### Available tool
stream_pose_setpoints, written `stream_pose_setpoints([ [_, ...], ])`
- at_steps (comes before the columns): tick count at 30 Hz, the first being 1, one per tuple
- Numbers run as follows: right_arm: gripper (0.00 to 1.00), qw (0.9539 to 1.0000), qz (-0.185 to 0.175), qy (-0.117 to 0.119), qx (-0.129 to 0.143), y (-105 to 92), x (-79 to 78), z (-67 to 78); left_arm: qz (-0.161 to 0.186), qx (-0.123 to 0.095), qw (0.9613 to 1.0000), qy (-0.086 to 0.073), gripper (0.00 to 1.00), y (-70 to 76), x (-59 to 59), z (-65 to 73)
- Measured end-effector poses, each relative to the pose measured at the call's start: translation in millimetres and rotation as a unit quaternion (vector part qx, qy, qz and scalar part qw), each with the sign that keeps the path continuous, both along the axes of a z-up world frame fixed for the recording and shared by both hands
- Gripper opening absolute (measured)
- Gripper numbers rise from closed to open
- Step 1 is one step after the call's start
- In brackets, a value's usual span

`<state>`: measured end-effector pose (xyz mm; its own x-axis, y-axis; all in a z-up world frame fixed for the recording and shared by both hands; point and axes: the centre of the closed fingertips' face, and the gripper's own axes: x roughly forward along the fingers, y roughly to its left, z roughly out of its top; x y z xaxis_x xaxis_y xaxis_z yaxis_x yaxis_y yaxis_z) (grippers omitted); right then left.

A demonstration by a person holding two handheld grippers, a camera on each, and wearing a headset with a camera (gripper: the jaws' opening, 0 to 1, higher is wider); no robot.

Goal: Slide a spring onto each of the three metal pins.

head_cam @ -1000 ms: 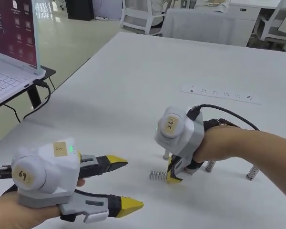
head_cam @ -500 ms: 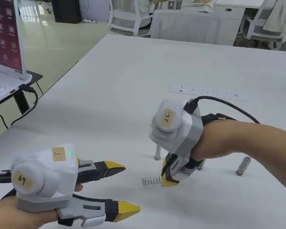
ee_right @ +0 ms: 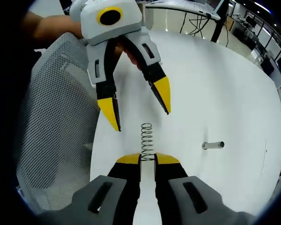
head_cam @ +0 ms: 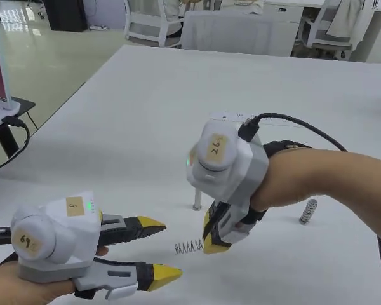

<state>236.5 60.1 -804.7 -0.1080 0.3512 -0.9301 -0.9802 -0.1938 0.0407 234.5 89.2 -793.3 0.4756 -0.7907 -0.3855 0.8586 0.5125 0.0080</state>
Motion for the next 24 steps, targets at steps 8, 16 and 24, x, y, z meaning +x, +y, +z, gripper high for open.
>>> stream_pose_setpoints([
  [8,0.08,1.0000,0.007,-0.002,0.006,2.6,-7.7,6.6,-0.019,0.001,0.9998,-0.005,0.31,-8.8,-3.6,1.6],
  [16,0.08,0.9999,0.012,0.000,0.010,4.3,-11.0,8.2,-0.033,0.003,0.9994,-0.010,0.19,-12.8,-6.1,1.8],
  [24,0.08,0.9998,0.016,-0.002,0.010,4.0,-9.8,8.8,-0.041,0.003,0.9991,-0.009,0.12,-15.1,-7.1,2.1],
])
